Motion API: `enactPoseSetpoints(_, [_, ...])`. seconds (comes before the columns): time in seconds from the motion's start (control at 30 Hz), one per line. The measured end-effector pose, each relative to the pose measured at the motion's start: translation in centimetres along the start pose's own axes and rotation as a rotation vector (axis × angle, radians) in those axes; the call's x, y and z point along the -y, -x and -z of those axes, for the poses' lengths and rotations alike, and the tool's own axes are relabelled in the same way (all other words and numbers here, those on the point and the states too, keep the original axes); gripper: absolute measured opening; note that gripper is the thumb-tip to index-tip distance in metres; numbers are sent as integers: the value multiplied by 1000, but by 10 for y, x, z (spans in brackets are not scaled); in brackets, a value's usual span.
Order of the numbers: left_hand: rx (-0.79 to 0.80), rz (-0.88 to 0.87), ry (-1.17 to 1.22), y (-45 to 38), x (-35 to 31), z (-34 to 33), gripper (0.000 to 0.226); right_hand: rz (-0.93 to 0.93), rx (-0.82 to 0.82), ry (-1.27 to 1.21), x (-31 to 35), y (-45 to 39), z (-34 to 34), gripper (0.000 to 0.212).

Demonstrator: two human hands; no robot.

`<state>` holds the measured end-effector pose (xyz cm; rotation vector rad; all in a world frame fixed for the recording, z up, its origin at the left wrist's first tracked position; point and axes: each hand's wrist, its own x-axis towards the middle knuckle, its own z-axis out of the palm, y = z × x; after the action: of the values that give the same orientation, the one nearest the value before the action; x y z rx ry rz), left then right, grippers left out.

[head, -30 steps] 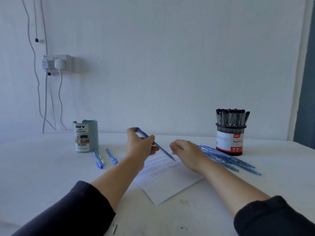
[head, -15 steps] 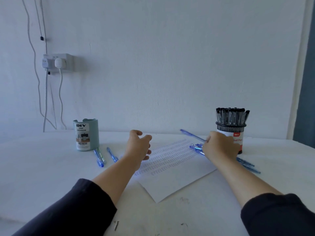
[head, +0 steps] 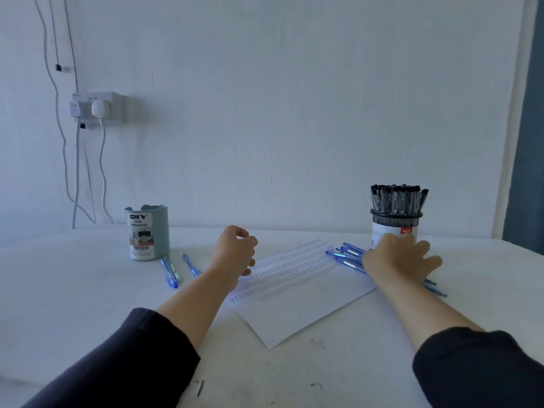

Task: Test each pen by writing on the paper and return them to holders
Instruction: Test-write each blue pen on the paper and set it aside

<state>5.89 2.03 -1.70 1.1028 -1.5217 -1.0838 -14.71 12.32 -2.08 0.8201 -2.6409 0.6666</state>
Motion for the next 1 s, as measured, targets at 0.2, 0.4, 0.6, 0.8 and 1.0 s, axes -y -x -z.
enactPoseSetpoints(0.2, [-263,-216,-609,-19,3,33,33,508,97,-160,29,16,-1,35])
enactPoseSetpoints(0.4, [-97,-1,-1163,-42,21,77,41,817,382,-161,53,39,-10,46])
enactPoseSetpoints(0.6, [-73,10,-1147,-48,31,80,33,809,567,-111,53,40,-17,53])
enactPoseSetpoints(0.8, [-38,-107,-1242,-48,30,85,31,810,603,-132,52,37,-20,52])
enactPoseSetpoints(1.0, [151,-155,-1245,-47,30,83,41,813,612,-141,51,35,-22,48])
